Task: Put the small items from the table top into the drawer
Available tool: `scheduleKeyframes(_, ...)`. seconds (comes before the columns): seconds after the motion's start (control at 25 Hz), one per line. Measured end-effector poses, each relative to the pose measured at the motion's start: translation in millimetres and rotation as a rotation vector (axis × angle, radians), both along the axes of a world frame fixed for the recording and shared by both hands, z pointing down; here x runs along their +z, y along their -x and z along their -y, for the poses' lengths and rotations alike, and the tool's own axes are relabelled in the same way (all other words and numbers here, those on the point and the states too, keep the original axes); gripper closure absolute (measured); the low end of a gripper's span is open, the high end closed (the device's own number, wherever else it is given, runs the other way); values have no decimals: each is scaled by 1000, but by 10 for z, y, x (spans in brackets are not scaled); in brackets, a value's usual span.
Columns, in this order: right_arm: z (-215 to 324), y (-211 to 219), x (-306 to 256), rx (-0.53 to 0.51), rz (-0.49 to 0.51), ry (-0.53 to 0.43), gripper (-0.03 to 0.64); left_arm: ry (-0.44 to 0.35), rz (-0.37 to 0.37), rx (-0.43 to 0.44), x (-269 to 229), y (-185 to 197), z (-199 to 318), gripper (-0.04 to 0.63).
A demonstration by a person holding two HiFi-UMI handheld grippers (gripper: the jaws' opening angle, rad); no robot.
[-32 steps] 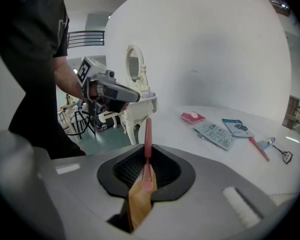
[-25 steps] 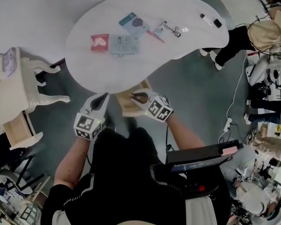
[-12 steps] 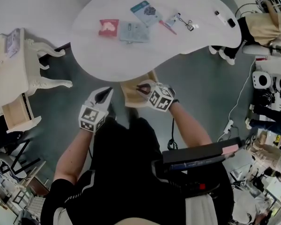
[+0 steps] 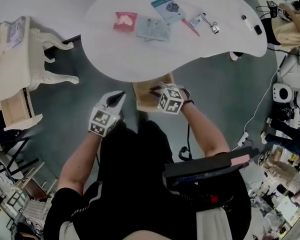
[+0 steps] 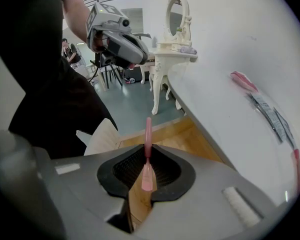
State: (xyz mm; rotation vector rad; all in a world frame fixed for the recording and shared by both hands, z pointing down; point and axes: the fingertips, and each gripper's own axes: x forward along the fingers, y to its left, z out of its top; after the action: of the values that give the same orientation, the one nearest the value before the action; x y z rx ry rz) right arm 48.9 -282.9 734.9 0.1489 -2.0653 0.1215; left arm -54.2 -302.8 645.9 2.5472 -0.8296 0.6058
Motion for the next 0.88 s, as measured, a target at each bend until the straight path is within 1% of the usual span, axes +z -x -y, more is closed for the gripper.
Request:
scheduleKeyframes(0.2,-4,22,160,-24,-32,10,569,14,1,-7,136,12,-48,595)
scheduleKeyframes(0.68,-69,8,558,-134,-132,26,569,33,14,-7,369,42,-104,595)
scheduleKeyframes(0.88,-38,20,778,-175,-186,4,569,26,18,-1,432,54,-115,595)
